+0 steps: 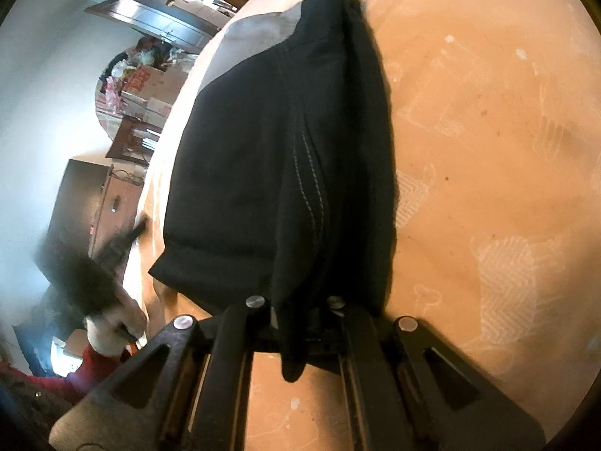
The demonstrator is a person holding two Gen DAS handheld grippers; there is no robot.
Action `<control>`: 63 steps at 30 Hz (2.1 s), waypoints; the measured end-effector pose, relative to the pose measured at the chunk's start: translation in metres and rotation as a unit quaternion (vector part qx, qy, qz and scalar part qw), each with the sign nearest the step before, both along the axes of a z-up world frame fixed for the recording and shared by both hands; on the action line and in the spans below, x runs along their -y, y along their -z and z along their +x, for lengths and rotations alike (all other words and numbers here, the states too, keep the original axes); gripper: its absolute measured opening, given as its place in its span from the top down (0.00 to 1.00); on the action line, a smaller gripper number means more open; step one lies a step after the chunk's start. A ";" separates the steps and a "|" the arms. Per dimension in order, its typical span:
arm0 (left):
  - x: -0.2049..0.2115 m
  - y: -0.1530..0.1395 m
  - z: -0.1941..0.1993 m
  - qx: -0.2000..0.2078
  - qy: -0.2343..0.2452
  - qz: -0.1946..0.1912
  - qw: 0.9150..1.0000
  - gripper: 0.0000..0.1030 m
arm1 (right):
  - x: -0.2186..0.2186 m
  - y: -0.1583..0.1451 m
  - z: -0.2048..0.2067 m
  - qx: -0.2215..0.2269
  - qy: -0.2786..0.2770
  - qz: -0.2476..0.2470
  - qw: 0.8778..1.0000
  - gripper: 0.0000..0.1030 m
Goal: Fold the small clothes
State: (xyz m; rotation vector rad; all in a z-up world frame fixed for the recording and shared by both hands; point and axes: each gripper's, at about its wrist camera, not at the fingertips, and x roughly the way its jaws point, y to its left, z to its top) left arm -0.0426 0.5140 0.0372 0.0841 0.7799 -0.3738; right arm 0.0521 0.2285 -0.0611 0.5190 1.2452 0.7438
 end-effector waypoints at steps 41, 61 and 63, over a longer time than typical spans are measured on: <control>-0.014 -0.285 -0.191 0.295 -0.181 0.003 0.938 0.00 | -0.036 -0.356 -0.285 0.552 0.159 -0.245 0.781 0.00; 0.008 -0.223 -0.190 0.090 -0.247 0.039 0.964 0.00 | -0.065 -0.291 -0.249 0.323 0.127 -0.288 0.893 0.00; 0.008 -0.221 -0.189 0.093 -0.251 0.043 0.963 0.00 | -0.070 -0.291 -0.248 0.320 0.126 -0.297 0.891 0.00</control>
